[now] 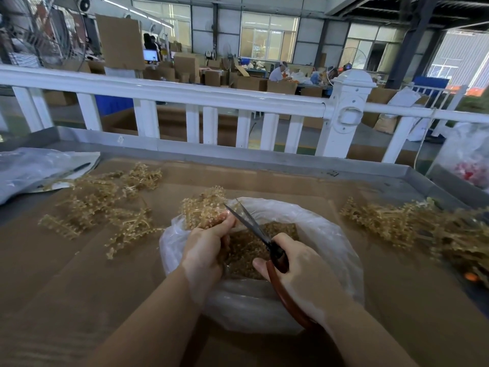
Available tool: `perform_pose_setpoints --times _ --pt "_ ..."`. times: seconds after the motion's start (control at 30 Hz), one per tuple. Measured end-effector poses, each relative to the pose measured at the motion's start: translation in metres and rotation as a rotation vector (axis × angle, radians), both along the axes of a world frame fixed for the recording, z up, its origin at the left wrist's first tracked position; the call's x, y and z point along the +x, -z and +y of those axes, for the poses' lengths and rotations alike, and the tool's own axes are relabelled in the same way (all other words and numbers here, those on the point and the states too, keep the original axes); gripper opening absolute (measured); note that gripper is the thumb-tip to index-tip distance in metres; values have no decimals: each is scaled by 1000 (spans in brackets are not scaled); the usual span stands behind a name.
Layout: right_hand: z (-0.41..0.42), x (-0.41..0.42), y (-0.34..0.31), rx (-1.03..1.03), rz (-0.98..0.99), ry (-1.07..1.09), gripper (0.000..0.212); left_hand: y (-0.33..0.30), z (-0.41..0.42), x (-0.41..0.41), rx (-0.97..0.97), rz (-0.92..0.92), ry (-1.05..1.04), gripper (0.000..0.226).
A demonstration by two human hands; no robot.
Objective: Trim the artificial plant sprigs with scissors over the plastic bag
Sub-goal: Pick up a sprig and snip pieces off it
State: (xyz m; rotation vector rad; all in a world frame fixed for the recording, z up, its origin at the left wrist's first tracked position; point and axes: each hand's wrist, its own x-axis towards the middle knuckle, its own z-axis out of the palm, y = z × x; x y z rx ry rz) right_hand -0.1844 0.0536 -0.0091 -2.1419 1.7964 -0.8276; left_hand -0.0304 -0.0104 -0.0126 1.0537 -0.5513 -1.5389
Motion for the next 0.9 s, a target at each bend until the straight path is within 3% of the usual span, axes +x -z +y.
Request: perform_pose_setpoints --times 0.63,0.73,0.9 --pt "-2 -1 5 -30 40 -11 30 -4 6 2 26 53 32 12" --pt "-3 -1 0 -15 -71 4 26 -4 7 3 13 27 79 15" --pt "-11 -3 -20 15 -448 60 15 -10 11 -4 -67 -137 122 22"
